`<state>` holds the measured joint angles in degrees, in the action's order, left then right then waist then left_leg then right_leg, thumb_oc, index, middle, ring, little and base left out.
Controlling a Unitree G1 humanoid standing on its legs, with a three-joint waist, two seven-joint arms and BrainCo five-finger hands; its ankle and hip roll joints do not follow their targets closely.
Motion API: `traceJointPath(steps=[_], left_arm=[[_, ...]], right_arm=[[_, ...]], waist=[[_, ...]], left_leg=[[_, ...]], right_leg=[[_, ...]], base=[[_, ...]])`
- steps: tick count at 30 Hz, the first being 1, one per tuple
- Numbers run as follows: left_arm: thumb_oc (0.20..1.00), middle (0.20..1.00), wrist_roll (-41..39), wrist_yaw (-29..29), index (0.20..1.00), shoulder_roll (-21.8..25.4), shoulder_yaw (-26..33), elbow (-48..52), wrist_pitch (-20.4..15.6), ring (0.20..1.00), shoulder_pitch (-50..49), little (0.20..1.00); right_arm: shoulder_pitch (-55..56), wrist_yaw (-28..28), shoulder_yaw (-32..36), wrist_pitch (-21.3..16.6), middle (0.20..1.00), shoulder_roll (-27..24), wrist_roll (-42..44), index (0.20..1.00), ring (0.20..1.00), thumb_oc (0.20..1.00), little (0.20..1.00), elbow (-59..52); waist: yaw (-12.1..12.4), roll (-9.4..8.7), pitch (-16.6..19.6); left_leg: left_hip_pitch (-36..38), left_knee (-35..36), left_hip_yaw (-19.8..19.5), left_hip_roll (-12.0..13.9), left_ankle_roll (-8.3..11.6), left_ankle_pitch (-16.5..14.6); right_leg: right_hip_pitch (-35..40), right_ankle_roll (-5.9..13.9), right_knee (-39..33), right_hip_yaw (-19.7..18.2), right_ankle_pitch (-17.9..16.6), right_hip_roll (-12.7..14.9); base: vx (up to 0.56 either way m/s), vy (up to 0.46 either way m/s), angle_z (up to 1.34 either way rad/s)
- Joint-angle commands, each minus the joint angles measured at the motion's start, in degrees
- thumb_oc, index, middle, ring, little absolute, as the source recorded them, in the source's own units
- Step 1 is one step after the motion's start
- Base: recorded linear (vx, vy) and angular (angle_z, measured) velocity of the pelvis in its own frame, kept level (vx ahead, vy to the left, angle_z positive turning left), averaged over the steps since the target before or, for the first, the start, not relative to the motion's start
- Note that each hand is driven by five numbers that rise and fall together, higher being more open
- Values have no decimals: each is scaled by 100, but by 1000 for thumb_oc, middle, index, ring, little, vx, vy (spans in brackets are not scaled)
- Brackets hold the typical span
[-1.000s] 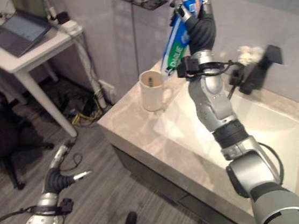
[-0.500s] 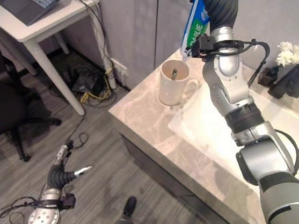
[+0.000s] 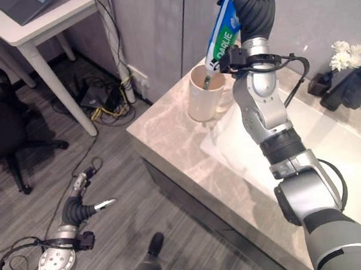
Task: Put brush and paste in cup on sink, flatten towel.
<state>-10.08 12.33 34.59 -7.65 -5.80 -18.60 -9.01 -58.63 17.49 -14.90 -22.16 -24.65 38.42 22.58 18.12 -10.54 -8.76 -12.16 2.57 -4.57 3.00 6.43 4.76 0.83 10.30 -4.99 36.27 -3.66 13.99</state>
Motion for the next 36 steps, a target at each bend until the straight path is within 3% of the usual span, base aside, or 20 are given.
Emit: traceJointPath(steps=[1,26,28,29,36], left_arm=[[1000,1000,214,139,1000,185,-200,-15,-227,1000,129,1000],[1000,1000,168,209,1000,94,-339,-108,-269,1000,258,1000],[1000,1000,207,205,1000,106,-360,-128,-267,1000,262,1000],[1000,1000,219,213,1000,105,-362,-110,-265,1000,251,1000],[1000,1000,248,194,1000,113,-444,-131,-263,1000,291,1000]], right_arm=[[-216,5,-92,-297,200,-195,-133,200,200,200,200,-318],[-18,78,-338,-87,200,146,-659,200,200,200,200,153],[-13,79,-405,-21,595,98,-756,595,595,595,595,212],[-5,123,-404,-4,1000,95,-819,1000,1000,1000,1000,214],[-16,86,-431,-9,1000,90,-807,1000,1000,1000,1000,223]], waist=[[86,-7,146],[26,-17,121],[18,-9,124],[15,-2,126],[16,28,136]], left_leg=[[141,243,-18,-93,-131,-136],[136,243,-42,-89,-158,-154],[139,243,-26,-86,-155,-154],[142,243,-24,-85,-156,-154],[157,243,-21,-76,-144,-141]], right_leg=[[373,466,227,-32,-722,420],[351,460,166,-45,-769,379],[355,460,158,-56,-764,377],[357,459,158,-62,-763,377],[366,461,147,-56,-753,370]], base=[[0,0,0],[-1,0,1],[0,0,0],[0,0,0],[0,0,0]])
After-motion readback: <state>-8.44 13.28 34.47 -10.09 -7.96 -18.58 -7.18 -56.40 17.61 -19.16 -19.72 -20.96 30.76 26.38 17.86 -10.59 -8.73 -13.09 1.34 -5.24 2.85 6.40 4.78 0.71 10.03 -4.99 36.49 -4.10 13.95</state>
